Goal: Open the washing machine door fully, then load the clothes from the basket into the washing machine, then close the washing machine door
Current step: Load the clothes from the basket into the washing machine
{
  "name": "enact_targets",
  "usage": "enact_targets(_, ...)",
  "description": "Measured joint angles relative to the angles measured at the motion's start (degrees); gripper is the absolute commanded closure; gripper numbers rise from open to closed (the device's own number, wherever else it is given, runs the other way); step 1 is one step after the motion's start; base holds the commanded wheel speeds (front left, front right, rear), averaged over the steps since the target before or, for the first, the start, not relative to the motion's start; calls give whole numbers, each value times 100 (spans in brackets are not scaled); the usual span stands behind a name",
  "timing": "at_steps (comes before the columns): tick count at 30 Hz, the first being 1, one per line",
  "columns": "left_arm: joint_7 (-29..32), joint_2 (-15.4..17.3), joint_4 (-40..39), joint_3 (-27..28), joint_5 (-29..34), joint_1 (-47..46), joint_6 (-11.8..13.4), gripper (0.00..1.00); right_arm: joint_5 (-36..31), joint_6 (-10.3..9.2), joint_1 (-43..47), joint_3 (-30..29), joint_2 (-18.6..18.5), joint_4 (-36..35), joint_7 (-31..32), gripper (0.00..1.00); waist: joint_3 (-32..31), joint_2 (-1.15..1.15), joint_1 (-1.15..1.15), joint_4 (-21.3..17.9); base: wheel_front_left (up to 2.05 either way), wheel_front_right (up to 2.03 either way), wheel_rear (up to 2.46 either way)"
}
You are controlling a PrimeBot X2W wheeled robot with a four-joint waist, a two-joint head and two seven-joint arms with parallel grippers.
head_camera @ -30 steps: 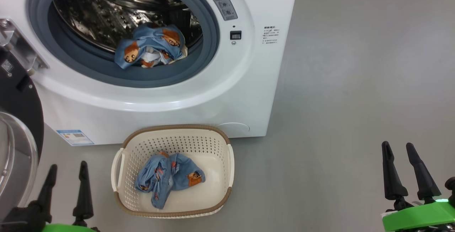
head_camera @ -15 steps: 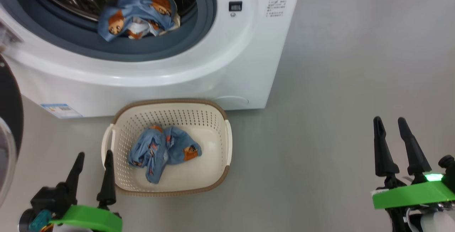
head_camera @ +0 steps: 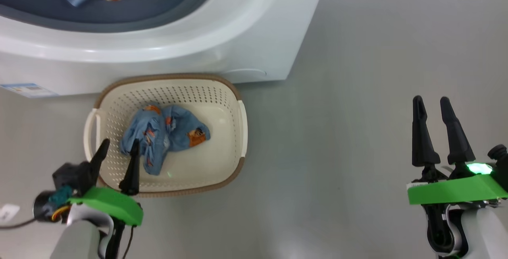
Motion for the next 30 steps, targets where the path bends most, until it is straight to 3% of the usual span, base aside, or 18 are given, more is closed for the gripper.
enact_targets(16,11,595,2173,-1157,606,-2342,-1,0,1,0,-793,186,185,-111,0,0,1309,0,0,-367,0,0,0)
enact_targets(24,302,918,3159,-1633,1110,-3310,-1,0,123,0,-1074,371,193,-163,0,0,1871,0,0,-619,0,0,0)
enact_targets(30,724,1156,3462,-2007,1494,-3719,0,0,280,0,-1187,411,194,-221,-1,0,2201,0,0,-812,0,0,0)
